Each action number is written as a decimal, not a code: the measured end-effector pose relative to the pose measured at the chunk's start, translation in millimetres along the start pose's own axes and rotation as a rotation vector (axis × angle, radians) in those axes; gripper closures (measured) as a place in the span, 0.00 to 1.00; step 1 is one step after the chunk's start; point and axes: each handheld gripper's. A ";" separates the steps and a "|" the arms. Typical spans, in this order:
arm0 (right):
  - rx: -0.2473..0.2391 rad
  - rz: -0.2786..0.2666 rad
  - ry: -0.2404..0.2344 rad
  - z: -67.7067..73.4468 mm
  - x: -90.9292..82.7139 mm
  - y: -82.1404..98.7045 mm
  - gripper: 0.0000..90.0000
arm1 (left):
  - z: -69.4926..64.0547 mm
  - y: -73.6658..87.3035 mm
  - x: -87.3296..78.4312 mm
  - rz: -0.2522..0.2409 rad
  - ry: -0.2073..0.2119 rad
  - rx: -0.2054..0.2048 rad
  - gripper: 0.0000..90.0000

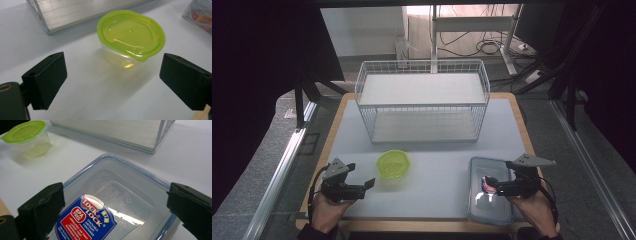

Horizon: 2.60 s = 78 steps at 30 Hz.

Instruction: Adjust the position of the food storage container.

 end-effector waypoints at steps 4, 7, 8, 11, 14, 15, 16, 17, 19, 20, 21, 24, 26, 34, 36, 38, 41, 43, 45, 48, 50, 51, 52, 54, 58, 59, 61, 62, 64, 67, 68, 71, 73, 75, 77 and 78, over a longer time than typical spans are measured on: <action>0.006 -0.002 0.001 0.6 -0.1 1.3 0.06 | -2.6 -0.9 2.0 0.012 -0.010 0.014 0.14; -0.001 -0.015 0.014 2.5 0.0 1.4 0.08 | -3.6 -1.2 1.0 0.006 -0.015 0.026 0.16; -0.001 -0.015 0.011 2.6 0.7 1.6 0.08 | -3.4 -1.2 0.9 0.003 -0.012 0.027 0.16; -0.003 -0.014 0.013 2.7 3.0 2.5 0.10 | -3.1 -1.2 0.6 -0.002 -0.009 0.029 0.18; -0.009 -0.012 0.019 3.7 3.2 2.9 0.12 | -3.4 -2.0 0.1 -0.003 -0.011 0.031 0.21; -0.013 -0.012 0.018 4.0 2.9 2.8 0.13 | -4.2 -2.9 -0.5 -0.008 -0.010 0.037 0.22; -0.013 -0.012 0.018 4.0 2.9 2.8 0.13 | -4.2 -2.9 -0.5 -0.008 -0.010 0.037 0.23; -0.016 -0.017 0.023 4.5 2.3 2.7 0.15 | -4.6 -3.8 -1.2 -0.012 -0.004 0.039 0.26; -0.015 -0.018 0.020 4.4 2.0 2.8 0.16 | -5.1 -5.0 -2.2 -0.021 0.010 0.043 0.29; -0.014 -0.019 0.022 4.3 1.9 2.9 0.16 | -6.2 -6.8 -2.1 -0.022 0.026 0.048 0.32; -0.015 -0.019 0.023 4.2 2.0 2.9 0.17 | -7.2 -7.6 -2.0 -0.024 0.026 0.055 0.35; -0.018 -0.012 0.030 4.0 2.8 2.9 0.17 | -9.0 -10.2 -1.1 -0.023 0.039 0.056 0.44; -0.016 -0.010 0.032 4.2 2.8 3.0 0.17 | -11.7 -13.4 0.2 -0.025 0.043 0.060 0.48; -0.003 -0.035 0.027 2.8 0.9 1.8 0.17 | -23.9 -28.1 7.9 -0.020 0.071 0.100 0.78; -0.006 -0.032 0.030 3.3 1.6 1.4 0.17 | -25.5 -31.9 10.5 -0.017 0.082 0.109 0.82; -0.010 -0.032 0.032 4.1 2.3 0.8 0.16 | -27.4 -35.5 12.7 -0.016 0.090 0.123 0.87; -0.018 -0.030 0.037 5.3 2.9 0.2 0.16 | -31.9 -44.1 18.3 -0.022 0.105 0.138 0.96; -0.021 -0.031 0.039 5.7 3.2 0.0 0.16 | -33.0 -46.9 19.9 -0.024 0.114 0.140 0.99; -0.024 -0.033 0.043 6.4 3.1 -0.2 0.16 | -35.6 -53.5 23.8 -0.022 0.123 0.142 1.00; -0.026 -0.041 0.055 6.6 2.7 0.0 0.15 | -42.1 -67.8 34.1 -0.015 0.158 0.165 1.00; -0.026 -0.042 0.057 6.4 2.6 0.0 0.15 | -45.3 -71.8 37.9 -0.011 0.161 0.176 1.00; -0.027 -0.042 0.062 6.5 2.4 0.2 0.15 | -47.9 -74.8 41.3 -0.003 0.160 0.185 1.00; -0.032 -0.040 0.069 6.5 2.5 0.3 0.15 | -50.0 -76.6 44.0 0.003 0.154 0.191 1.00; -0.038 -0.032 0.080 6.8 3.5 0.8 0.15 | -58.2 -81.6 54.1 0.018 0.144 0.200 1.00; -0.040 -0.028 0.082 6.8 4.4 1.1 0.15 | -67.1 -85.0 63.5 0.056 0.136 0.213 1.00; -0.040 -0.028 0.086 6.8 4.3 1.1 0.15 | -71.2 -86.1 70.5 0.080 0.128 0.213 1.00; -0.040 -0.028 0.089 6.8 4.2 1.1 0.15 | -72.5 -86.0 74.3 0.096 0.118 0.210 1.00; -0.047 -0.025 0.100 6.8 3.7 1.5 0.15 | -72.5 -85.5 76.7 0.107 0.108 0.205 1.00; -0.048 -0.026 0.103 6.5 3.2 1.7 0.15 | -70.5 -84.4 79.3 0.125 0.093 0.193 1.00; -0.048 -0.031 0.108 6.4 2.3 1.7 0.15 | -66.4 -83.6 78.8 0.129 0.096 0.173 1.00; -0.048 -0.031 0.108 6.4 2.3 1.7 0.15 | -65.6 -83.6 78.4 0.130 0.090 0.175 1.00; -0.052 -0.031 0.111 6.8 1.6 1.8 0.15 | -60.2 -82.3 77.0 0.130 0.100 0.152 1.00; -0.054 -0.027 0.113 6.8 2.0 2.0 0.15 | -56.5 -81.4 75.6 0.131 0.091 0.147 1.00; -0.053 -0.023 0.114 6.6 2.6 2.4 0.15 | -49.2 -79.2 72.4 0.133 0.081 0.122 1.00; -0.052 -0.021 0.115 6.3 2.8 2.6 0.16 | -46.7 -78.2 71.0 0.135 0.080 0.113 1.00; -0.052 -0.020 0.118 6.0 2.9 2.7 0.16 | -41.8 -76.2 68.2 0.139 0.071 0.105 1.00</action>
Point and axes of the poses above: each handheld gripper's, and its own axes: x roughly forward along the jaws, y roughly out of its underside, z roughly to its left, and after that the axes turned 14 degrees about z, right-handed
